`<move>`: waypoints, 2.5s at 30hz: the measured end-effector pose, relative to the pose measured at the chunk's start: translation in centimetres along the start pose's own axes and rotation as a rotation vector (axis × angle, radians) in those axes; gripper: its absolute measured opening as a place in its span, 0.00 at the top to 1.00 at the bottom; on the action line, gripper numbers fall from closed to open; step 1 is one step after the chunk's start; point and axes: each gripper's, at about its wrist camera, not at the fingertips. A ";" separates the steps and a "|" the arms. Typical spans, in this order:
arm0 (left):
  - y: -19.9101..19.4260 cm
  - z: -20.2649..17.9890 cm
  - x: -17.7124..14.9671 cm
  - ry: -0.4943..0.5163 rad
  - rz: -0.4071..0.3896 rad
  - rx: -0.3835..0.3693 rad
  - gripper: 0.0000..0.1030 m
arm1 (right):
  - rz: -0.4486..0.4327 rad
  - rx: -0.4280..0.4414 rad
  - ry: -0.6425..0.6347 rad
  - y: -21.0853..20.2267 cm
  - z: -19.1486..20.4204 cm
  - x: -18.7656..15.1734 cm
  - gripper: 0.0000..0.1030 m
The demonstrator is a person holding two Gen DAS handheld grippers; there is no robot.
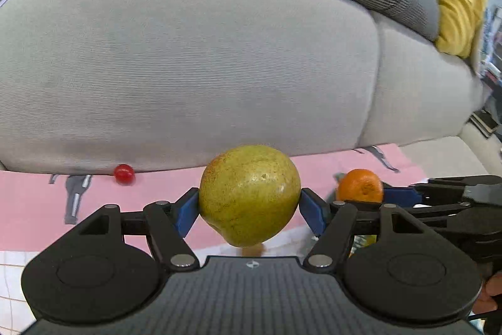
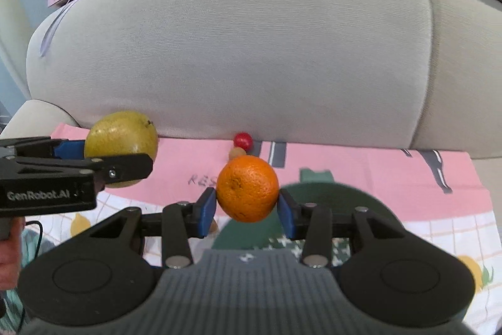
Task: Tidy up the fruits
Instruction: 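Lift the pear and tangerine and carry both over the green colander, then lower the pear and tangerine into the colander and open both grippers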
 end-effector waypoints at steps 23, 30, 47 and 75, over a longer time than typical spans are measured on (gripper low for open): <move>0.4 -10.4 -3.4 0.195 0.127 -0.144 0.24 | 0.038 -0.098 -0.101 -4.4 -3.8 -7.1 0.61; 2.6 -11.3 -4.0 0.211 0.198 -0.129 0.24 | 0.075 -0.118 -0.129 -3.5 -5.3 -7.9 0.61; 7.2 -11.5 -3.4 0.291 0.317 -0.053 0.24 | 0.108 -0.120 -0.219 -1.0 -6.0 -7.7 0.61; 9.5 -11.3 -2.2 0.301 0.352 -0.013 0.20 | 0.117 -0.113 -0.214 -0.9 -5.8 -7.3 0.61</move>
Point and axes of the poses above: each gripper's, at about its wrist camera, not at the fingertips, and y roughly the way its jaws point, z to its left, x to its top, and after that the axes turned 1 degree about x, right-handed
